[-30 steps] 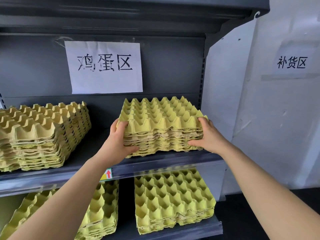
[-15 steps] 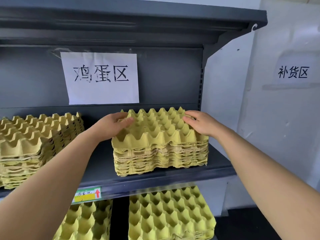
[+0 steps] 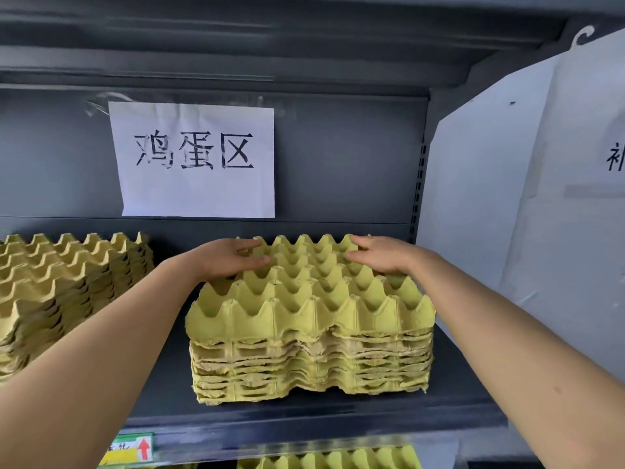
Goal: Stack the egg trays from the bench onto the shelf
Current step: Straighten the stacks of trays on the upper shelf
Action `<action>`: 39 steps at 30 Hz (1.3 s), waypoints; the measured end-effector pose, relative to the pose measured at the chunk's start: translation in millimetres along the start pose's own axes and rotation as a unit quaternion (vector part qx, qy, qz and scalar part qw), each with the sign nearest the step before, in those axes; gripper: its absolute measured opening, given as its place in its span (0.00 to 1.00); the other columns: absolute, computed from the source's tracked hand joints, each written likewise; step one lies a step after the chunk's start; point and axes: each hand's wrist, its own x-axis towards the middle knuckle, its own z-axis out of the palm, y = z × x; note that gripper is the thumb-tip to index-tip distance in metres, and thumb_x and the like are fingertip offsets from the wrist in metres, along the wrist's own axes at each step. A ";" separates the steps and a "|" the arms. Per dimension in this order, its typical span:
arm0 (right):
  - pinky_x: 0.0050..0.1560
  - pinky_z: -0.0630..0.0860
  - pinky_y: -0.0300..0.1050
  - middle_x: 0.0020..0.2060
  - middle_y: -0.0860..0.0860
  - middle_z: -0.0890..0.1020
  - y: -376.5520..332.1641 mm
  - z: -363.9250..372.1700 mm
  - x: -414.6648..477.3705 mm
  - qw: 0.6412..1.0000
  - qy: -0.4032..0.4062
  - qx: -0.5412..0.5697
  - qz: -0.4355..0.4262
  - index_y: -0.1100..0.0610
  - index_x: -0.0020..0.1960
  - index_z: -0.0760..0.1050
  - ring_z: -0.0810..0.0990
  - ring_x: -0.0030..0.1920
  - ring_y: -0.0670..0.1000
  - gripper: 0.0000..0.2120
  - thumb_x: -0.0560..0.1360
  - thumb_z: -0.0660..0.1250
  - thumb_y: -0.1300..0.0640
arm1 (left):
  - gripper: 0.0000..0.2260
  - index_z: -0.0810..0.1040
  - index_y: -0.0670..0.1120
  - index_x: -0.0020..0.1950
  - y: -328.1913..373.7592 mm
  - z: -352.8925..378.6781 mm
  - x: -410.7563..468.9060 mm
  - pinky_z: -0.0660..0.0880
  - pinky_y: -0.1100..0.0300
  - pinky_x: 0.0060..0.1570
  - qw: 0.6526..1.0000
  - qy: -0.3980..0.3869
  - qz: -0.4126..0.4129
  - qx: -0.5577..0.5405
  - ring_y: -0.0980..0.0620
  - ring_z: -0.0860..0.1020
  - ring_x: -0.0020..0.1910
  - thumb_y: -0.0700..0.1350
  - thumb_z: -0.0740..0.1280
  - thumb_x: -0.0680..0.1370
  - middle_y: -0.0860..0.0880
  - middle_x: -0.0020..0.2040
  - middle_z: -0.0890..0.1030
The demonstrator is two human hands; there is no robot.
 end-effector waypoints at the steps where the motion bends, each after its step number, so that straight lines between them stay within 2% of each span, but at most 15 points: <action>1: 0.73 0.55 0.51 0.77 0.48 0.54 1.2 1.1 1.1 1.000 -0.006 0.007 0.004 0.41 0.76 0.51 0.53 0.76 0.53 0.30 0.77 0.54 0.36 | 0.33 0.63 0.61 0.74 -1.3 2.5 2.4 0.58 0.53 0.72 1.000 -0.001 -0.003 0.007 0.49 0.63 0.74 0.70 0.61 0.72 0.50 0.76 0.63; 5: 0.71 0.55 0.51 0.77 0.48 0.56 5.1 5.7 3.1 1.000 -0.019 0.011 0.001 0.39 0.76 0.54 0.54 0.76 0.53 0.28 0.78 0.55 0.37 | 0.31 0.63 0.60 0.75 1.3 5.3 4.6 0.57 0.54 0.71 1.000 0.002 -0.002 0.018 0.49 0.63 0.74 0.68 0.59 0.74 0.50 0.75 0.65; 9: 0.72 0.55 0.51 0.76 0.47 0.56 2.5 4.7 -0.4 1.000 -0.027 0.016 -0.006 0.40 0.76 0.55 0.55 0.76 0.52 0.29 0.77 0.55 0.36 | 0.28 0.65 0.58 0.74 5.1 4.3 -5.2 0.58 0.56 0.70 1.000 -0.009 0.006 -0.021 0.50 0.63 0.74 0.65 0.60 0.76 0.51 0.75 0.64; 13: 0.70 0.60 0.49 0.75 0.47 0.60 -9.4 -9.1 -26.0 0.999 -0.004 0.002 -0.038 0.45 0.75 0.60 0.62 0.73 0.52 0.31 0.75 0.59 0.35 | 0.21 0.73 0.60 0.67 14.8 -8.1 -36.3 0.62 0.61 0.61 0.996 -0.021 0.035 -0.082 0.55 0.69 0.66 0.63 0.62 0.76 0.54 0.71 0.70; 15: 0.66 0.64 0.46 0.74 0.47 0.64 -20.5 -15.2 -51.2 0.998 0.009 -0.002 -0.064 0.45 0.74 0.62 0.67 0.70 0.51 0.30 0.75 0.60 0.36 | 0.25 0.72 0.62 0.67 19.9 -12.9 -58.1 0.63 0.59 0.64 0.997 -0.017 0.044 -0.063 0.54 0.69 0.67 0.68 0.64 0.72 0.56 0.71 0.69; 17: 0.64 0.64 0.44 0.73 0.46 0.65 -32.2 -14.0 -80.1 0.994 0.013 0.020 -0.102 0.45 0.73 0.64 0.67 0.70 0.50 0.29 0.75 0.60 0.36 | 0.35 0.70 0.64 0.69 24.3 -11.1 -86.1 0.64 0.57 0.65 0.997 -0.013 0.064 -0.027 0.54 0.68 0.68 0.75 0.64 0.64 0.59 0.70 0.69; 20: 0.66 0.64 0.43 0.73 0.43 0.64 -44.6 4.1 -122.6 0.987 0.023 0.049 -0.150 0.43 0.72 0.65 0.65 0.71 0.47 0.33 0.71 0.60 0.32 | 0.43 0.68 0.65 0.70 22.9 3.7 -125.2 0.64 0.59 0.66 0.996 0.022 0.088 -0.027 0.56 0.67 0.69 0.77 0.66 0.56 0.62 0.71 0.66; 22: 0.72 0.60 0.51 0.74 0.43 0.62 -47.8 19.0 -140.3 0.986 0.047 0.027 -0.160 0.41 0.72 0.63 0.60 0.74 0.48 0.41 0.63 0.56 0.24 | 0.44 0.66 0.64 0.71 17.5 18.7 -143.1 0.64 0.60 0.67 0.994 0.079 0.073 -0.022 0.54 0.65 0.71 0.73 0.71 0.57 0.58 0.75 0.60; 24: 0.73 0.58 0.58 0.75 0.42 0.58 -48.7 31.3 -147.7 0.984 0.077 -0.029 -0.156 0.38 0.72 0.60 0.57 0.75 0.51 0.43 0.62 0.55 0.22 | 0.44 0.65 0.62 0.73 14.7 35.4 -151.7 0.64 0.58 0.67 0.992 0.117 0.052 -0.013 0.51 0.65 0.72 0.68 0.74 0.58 0.54 0.77 0.55; 28: 0.71 0.60 0.53 0.75 0.43 0.58 -51.2 40.7 -149.9 0.973 0.127 -0.116 -0.156 0.41 0.73 0.60 0.63 0.72 0.52 0.36 0.69 0.61 0.29 | 0.43 0.64 0.58 0.74 14.8 54.3 -148.8 0.66 0.59 0.64 0.987 0.151 0.052 -0.004 0.49 0.68 0.69 0.62 0.77 0.62 0.51 0.77 0.54; 32: 0.68 0.65 0.52 0.74 0.42 0.61 -51.9 40.2 -146.7 0.975 0.130 -0.114 -0.142 0.43 0.73 0.61 0.66 0.70 0.52 0.35 0.70 0.62 0.31 | 0.41 0.65 0.57 0.73 15.1 54.6 -143.9 0.67 0.59 0.62 0.987 0.152 0.049 0.002 0.47 0.69 0.67 0.60 0.77 0.63 0.49 0.76 0.55; 36: 0.71 0.59 0.51 0.75 0.44 0.60 -54.2 41.9 -150.2 0.971 0.144 -0.122 -0.146 0.45 0.75 0.58 0.61 0.73 0.50 0.36 0.71 0.62 0.32 | 0.40 0.65 0.56 0.73 13.5 56.5 -145.8 0.66 0.62 0.61 0.986 0.159 0.057 -0.015 0.48 0.69 0.66 0.59 0.77 0.64 0.50 0.76 0.54; 39: 0.72 0.56 0.50 0.74 0.46 0.62 -60.8 45.1 -161.0 0.968 0.178 -0.113 -0.140 0.46 0.74 0.61 0.60 0.73 0.50 0.34 0.73 0.63 0.35 | 0.41 0.62 0.54 0.75 12.4 60.5 -153.4 0.69 0.59 0.62 0.980 0.188 0.060 0.006 0.49 0.70 0.66 0.60 0.76 0.66 0.51 0.77 0.54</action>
